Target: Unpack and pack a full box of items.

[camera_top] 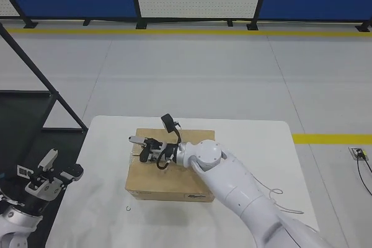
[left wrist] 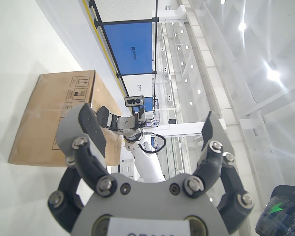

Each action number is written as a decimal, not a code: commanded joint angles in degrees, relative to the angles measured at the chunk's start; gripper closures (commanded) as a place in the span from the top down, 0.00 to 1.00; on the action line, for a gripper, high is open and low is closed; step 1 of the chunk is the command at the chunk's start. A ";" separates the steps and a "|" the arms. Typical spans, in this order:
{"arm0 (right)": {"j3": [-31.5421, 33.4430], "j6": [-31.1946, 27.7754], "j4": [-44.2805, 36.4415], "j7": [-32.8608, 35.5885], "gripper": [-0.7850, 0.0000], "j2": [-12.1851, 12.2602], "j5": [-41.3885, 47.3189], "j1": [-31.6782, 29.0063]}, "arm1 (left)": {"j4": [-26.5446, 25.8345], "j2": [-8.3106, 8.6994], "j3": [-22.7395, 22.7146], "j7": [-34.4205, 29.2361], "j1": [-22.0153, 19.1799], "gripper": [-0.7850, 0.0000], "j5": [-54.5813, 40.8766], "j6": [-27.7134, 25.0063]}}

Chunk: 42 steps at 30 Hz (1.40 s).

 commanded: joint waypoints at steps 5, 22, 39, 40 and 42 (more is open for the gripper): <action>2.73 2.62 -5.09 -0.11 1.00 2.66 -3.94 -2.40 | -0.49 0.36 1.39 0.48 -0.37 1.00 0.34 0.24; 17.32 18.24 -38.40 -3.76 1.00 12.38 -20.66 -21.35 | -1.72 1.13 5.35 2.76 -1.05 1.00 1.42 0.46; 31.60 21.33 -53.28 -5.22 1.00 16.89 -23.24 -35.01 | -3.97 1.78 8.11 4.33 -0.57 1.00 2.48 0.50; 32.18 21.10 -53.35 -5.41 1.00 17.02 -22.94 -35.44 | -4.06 1.82 8.30 4.37 -0.62 1.00 2.61 0.55; 33.16 20.40 -53.77 -5.27 1.00 17.28 -22.29 -36.29 | -4.16 1.90 8.60 4.53 -0.72 1.00 2.76 0.62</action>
